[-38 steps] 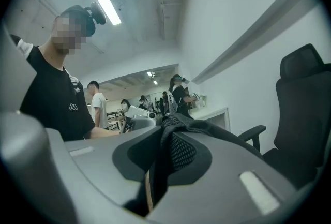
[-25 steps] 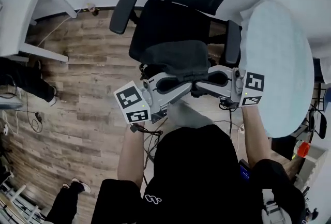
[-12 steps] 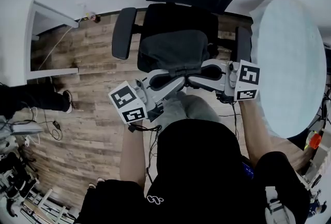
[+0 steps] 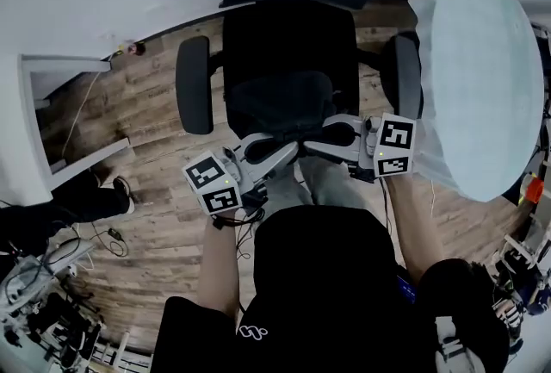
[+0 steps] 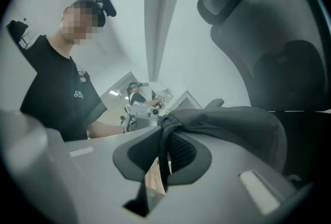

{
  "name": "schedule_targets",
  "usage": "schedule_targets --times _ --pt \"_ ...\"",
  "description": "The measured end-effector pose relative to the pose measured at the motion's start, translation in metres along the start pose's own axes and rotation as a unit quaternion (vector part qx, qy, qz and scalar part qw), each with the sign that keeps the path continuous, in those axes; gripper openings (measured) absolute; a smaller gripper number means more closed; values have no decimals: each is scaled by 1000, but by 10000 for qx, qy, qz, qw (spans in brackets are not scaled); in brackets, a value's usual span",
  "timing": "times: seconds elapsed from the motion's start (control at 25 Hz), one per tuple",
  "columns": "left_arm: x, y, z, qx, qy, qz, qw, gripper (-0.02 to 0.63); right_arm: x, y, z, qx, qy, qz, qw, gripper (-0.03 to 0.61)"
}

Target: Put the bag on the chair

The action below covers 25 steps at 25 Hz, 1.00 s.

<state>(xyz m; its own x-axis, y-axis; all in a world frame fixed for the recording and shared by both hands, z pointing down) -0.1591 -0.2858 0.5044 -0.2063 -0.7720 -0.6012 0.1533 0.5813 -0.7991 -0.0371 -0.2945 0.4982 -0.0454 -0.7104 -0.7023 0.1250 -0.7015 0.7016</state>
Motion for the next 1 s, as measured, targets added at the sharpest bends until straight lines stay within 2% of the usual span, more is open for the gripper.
schedule_targets --times 0.16,0.36,0.64,1.0 --pt "8 -22 13 -248 -52 -277 9993 31 2 19 -6 -258 453 228 9984 41" --pt "21 -43 33 -212 -396 -261 9987 31 8 40 -17 -884 750 359 9926 44" --pt "34 -77 59 193 -437 -473 9977 37 18 75 -27 -1736 1087 585 9771 43" --pt "55 -123 68 835 -257 -909 9920 40 33 125 -17 -2243 1372 1221 9571 52"
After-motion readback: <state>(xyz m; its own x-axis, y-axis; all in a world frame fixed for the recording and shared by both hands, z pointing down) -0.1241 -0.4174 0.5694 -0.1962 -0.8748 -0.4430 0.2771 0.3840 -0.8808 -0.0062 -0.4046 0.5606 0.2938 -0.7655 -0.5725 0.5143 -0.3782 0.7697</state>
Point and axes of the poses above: the fingertips, and each gripper's own axes: z forward along the fingers, y to its right, x out of its top, the point moved 6 cm from there along -z, backward along the fingers, and after that the axes turned 1 degree about z, right-handed, at the moved point
